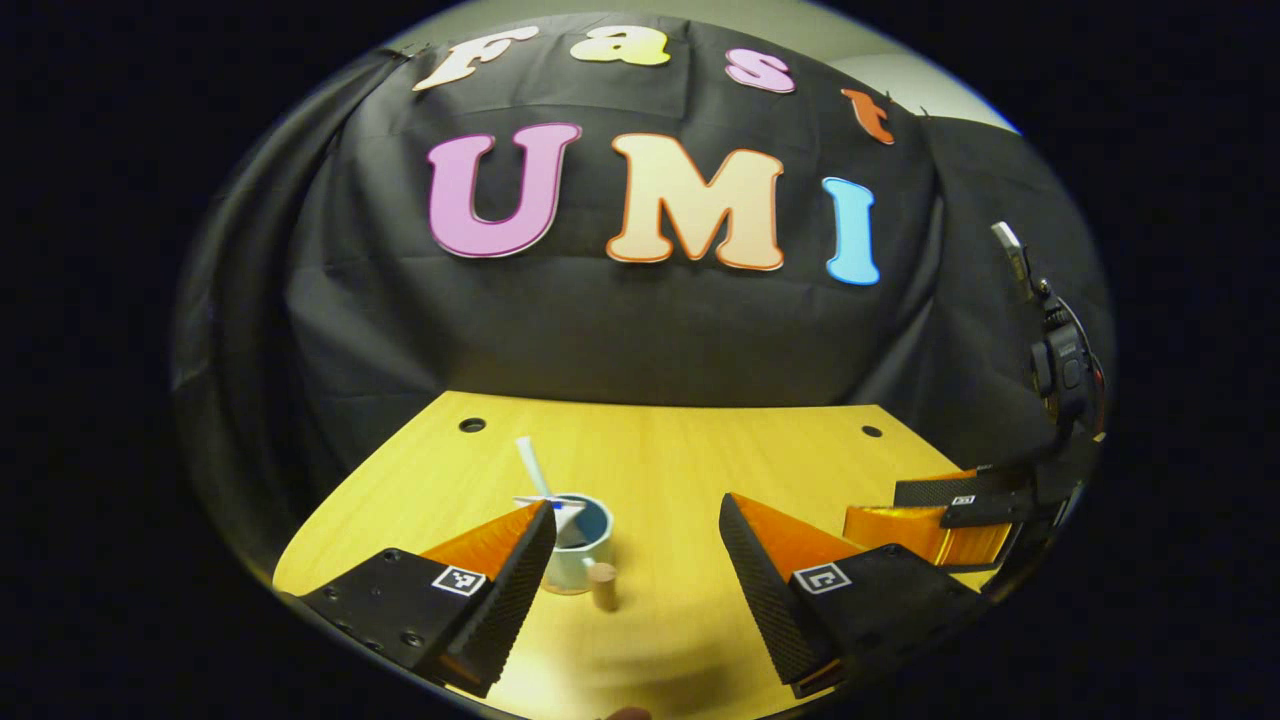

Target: Put the toothbrush and toothpaste on the desktop into the cup, then pick up the cup and place it on the coaster on the desktop.

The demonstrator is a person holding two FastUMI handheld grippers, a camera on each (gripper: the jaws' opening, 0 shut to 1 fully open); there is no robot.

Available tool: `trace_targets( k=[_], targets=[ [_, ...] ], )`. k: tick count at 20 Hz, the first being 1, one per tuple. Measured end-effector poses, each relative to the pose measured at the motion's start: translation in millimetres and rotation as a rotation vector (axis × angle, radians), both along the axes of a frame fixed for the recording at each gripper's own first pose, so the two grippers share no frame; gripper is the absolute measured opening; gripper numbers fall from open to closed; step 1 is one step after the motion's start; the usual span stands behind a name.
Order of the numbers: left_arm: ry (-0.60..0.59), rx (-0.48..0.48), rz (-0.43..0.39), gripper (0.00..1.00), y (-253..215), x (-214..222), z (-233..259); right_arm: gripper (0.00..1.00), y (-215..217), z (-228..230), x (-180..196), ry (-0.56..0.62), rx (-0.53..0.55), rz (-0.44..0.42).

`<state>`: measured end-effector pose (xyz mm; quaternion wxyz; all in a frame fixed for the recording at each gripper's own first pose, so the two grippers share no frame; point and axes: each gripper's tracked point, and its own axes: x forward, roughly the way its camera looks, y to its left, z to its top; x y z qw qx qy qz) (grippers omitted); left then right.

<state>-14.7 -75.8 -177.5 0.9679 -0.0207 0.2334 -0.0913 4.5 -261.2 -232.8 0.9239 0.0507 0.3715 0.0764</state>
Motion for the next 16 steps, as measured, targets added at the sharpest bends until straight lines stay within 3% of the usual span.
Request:
trace_targets(
  k=[1, 3, 4, 7, 16],
  targets=[
    [-0.013, 0.001, -0.017, 0.95, -9.0, 0.9, 4.5, 0.99, -10.0, 12.5, 4.2, -0.061, -0.008, -0.028],
    [-0.042, 0.006, -0.042, 0.95, -22.1, 3.4, 13.9, 0.94, -29.7, 36.8, 6.1, -0.170, -0.040, -0.076],
    [-0.054, 0.010, -0.047, 0.95, -25.1, 3.2, 18.8, 0.99, -41.1, 48.0, 6.8, -0.216, -0.069, -0.094],
    [-0.095, -0.007, -0.039, 0.95, -29.2, 8.5, 36.2, 0.99, -56.9, 70.7, 7.7, -0.317, -0.103, -0.130],
    [-0.160, -0.018, -0.035, 0.95, -29.2, 13.7, 63.8, 0.99, -60.4, 115.5, 15.3, -0.440, -0.074, -0.165]
  ],
)
